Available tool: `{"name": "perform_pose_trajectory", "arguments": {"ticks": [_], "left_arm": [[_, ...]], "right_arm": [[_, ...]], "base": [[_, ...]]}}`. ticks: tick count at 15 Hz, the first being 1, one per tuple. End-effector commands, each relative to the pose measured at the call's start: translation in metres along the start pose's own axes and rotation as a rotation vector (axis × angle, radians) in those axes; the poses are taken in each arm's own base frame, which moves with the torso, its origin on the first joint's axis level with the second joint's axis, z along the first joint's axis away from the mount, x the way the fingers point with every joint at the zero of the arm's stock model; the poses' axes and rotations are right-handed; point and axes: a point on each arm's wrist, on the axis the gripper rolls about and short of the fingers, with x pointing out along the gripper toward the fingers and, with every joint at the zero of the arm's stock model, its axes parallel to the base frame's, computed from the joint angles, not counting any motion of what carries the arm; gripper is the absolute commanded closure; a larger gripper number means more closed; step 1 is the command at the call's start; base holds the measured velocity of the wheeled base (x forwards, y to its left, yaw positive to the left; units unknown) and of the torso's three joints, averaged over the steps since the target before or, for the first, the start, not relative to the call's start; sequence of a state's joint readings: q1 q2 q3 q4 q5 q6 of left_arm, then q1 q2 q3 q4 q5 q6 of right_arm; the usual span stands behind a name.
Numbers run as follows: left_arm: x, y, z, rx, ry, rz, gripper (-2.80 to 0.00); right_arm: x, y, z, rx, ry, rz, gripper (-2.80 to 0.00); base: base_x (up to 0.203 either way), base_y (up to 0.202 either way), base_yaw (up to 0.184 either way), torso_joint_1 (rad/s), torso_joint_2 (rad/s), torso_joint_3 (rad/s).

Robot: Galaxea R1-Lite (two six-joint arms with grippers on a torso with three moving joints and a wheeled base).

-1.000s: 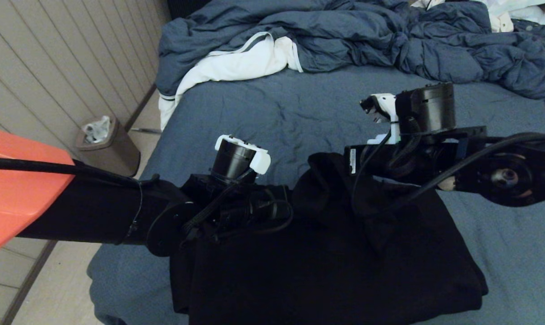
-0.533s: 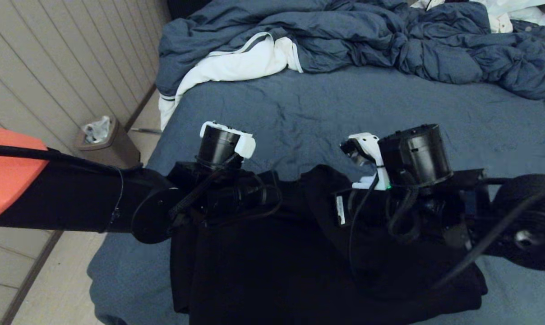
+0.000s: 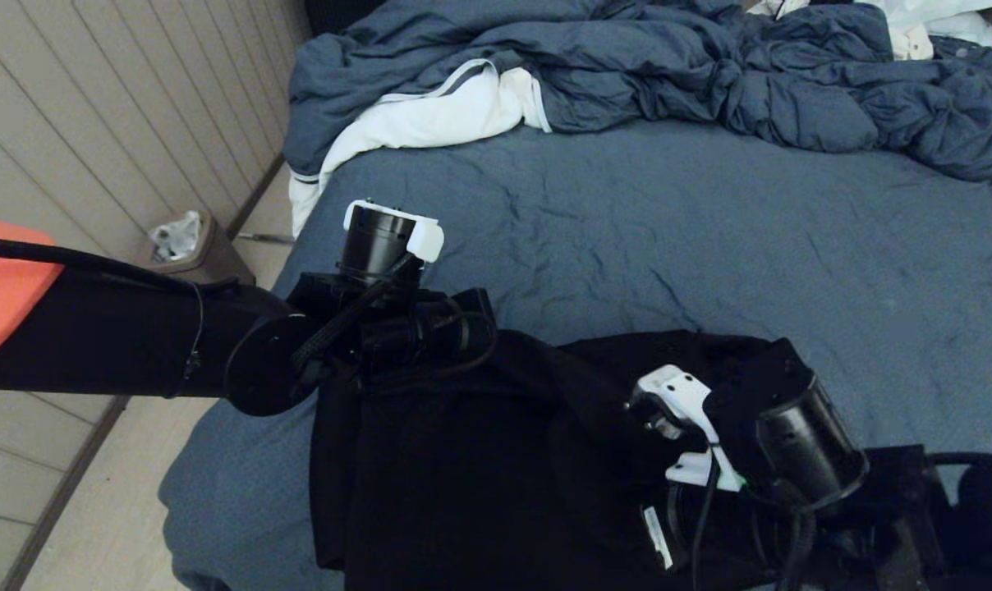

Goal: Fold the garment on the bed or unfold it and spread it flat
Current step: Fold the black sweatshirt

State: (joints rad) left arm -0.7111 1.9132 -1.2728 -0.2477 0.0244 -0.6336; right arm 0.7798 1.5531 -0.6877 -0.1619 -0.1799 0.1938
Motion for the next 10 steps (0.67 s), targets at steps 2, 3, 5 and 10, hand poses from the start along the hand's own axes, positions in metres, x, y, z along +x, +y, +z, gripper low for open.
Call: {"name": "perform_pose_trajectory", "arguments": {"ticks": [2, 3, 5, 10], "left_arm": [[-0.001, 0.0, 0.001, -0.005, -0.005, -0.001, 0.0], [-0.002, 0.0, 0.001, -0.005, -0.006, -0.002, 0.0], [-0.002, -0.001, 0.002, -0.005, -0.008, -0.003, 0.0], [-0.005, -0.001, 0.004, -0.006, -0.017, -0.006, 0.0]], "right_arm": [[-0.004, 0.013, -0.005, -0.041, 0.001, 0.047, 0.0], [-0.003, 0.013, -0.004, -0.04, 0.0, 0.044, 0.0], [-0.004, 0.012, 0.006, -0.031, -0.033, 0.041, 0.0], [-0.048, -0.005, 0.041, -0.01, -0.246, 0.025, 0.0]], "base": [[0.0, 0.0, 0.0, 0.0, 0.0, 0.0], [0.0, 0.0, 0.0, 0.0, 0.0, 0.0], [0.0, 0.0, 0.0, 0.0, 0.0, 0.0], [0.0, 0.0, 0.0, 0.0, 0.0, 0.0]]}}
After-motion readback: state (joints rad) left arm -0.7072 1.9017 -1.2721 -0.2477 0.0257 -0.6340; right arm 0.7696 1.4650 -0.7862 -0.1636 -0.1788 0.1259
